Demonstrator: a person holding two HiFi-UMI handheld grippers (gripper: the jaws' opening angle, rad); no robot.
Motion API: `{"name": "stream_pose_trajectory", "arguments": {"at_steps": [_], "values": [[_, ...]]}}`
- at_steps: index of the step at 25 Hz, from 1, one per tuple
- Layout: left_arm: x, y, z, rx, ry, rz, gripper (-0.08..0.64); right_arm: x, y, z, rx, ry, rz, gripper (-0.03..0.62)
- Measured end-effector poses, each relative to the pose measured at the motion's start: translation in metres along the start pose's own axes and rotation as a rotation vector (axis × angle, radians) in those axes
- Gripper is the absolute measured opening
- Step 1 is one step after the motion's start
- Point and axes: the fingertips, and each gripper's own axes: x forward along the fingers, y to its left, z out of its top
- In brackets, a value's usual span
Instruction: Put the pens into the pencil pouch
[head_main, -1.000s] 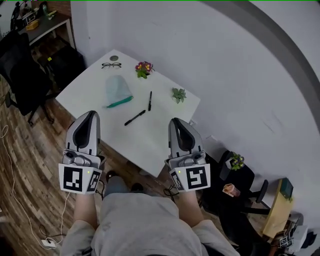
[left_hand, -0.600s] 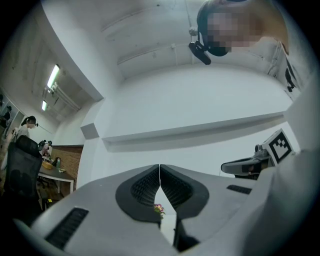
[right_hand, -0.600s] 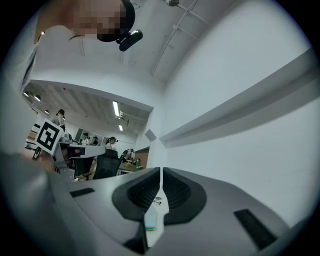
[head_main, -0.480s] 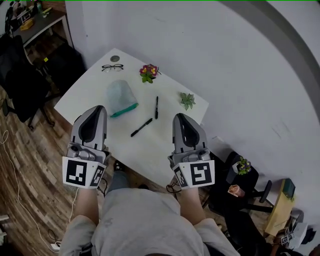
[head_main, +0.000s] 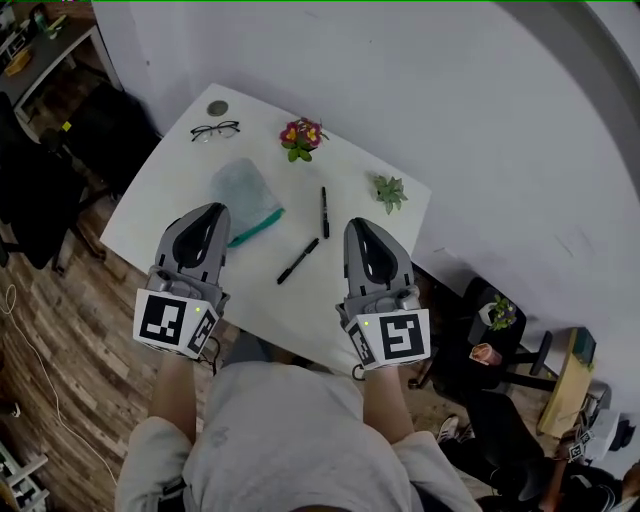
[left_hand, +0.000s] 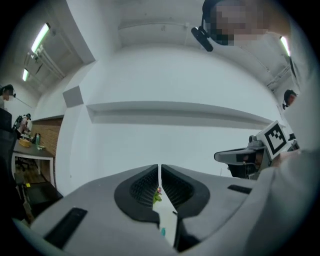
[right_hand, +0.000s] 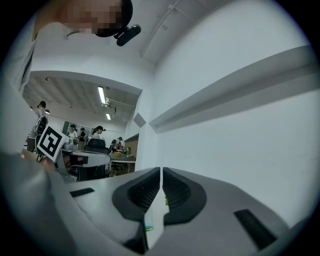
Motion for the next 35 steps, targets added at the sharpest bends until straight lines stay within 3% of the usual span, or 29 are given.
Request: {"name": "stream_pose_trajectory", "arguments": {"at_steps": [7,14,16,21,27,31,35], "values": [[0.020,0.019,-0.091,-0.042,0.254,-0.127,0.026,0.023,0.010,-0.040,0.055,0.088,-0.044,0.037],[0.020,0.025,-0.189,-0.007,0.534,-0.244,0.032,0.037,0.021,-0.069,0.088,0.156,-0.089,0.037],[0.019,0.024,-0.211,0.005,0.598,-0.278,0.101,0.040,0.023,-0.076,0.095,0.173,-0.101,0.037],[0.018,0.022,-0.253,0.080,0.719,-0.342,0.130,0.045,0.023,-0.089,0.110,0.204,-0.126,0.037],[0.015,0.024,-0.288,0.101,0.845,-0.385,0.137,0.049,0.022,-0.098,0.114,0.232,-0.146,0.037],[0.015,0.026,-0.307,0.102,0.898,-0.394,0.135,0.050,0.019,-0.102,0.120,0.244,-0.160,0.037],[0.014,0.031,-0.315,0.088,0.915,-0.370,0.079,0.051,0.019,-0.105,0.119,0.249,-0.166,0.037]]}}
